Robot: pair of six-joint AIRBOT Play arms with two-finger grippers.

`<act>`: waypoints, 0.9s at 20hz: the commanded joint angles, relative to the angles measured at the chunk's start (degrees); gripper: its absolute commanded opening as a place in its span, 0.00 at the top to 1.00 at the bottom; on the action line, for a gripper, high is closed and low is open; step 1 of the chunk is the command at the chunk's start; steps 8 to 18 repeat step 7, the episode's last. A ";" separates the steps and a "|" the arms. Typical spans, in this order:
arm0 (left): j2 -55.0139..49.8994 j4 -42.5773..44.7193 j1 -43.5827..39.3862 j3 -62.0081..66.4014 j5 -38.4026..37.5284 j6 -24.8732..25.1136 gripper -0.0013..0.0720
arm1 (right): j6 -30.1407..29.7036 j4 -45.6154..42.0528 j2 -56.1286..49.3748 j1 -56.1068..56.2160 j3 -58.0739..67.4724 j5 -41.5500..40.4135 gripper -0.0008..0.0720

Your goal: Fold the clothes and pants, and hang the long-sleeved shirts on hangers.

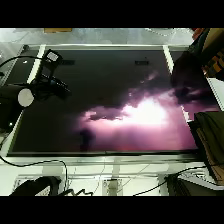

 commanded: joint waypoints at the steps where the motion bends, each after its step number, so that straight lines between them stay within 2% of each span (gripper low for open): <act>1: 0.04 0.00 0.02 -0.02 0.00 0.00 0.67 | -7.65 3.82 0.52 16.59 0.00 -1.51 0.95; 3: 0.04 0.00 0.04 -0.02 0.00 0.02 0.67 | -10.14 -2.47 0.50 30.03 0.00 -1.55 0.95; 7: 0.04 0.00 0.04 -0.02 0.00 0.00 0.67 | -10.12 -18.97 0.48 55.69 0.00 -1.60 0.95; 18: 0.04 0.00 0.04 -0.02 0.00 0.00 0.67 | -10.12 -18.97 0.48 55.69 0.00 -1.60 0.95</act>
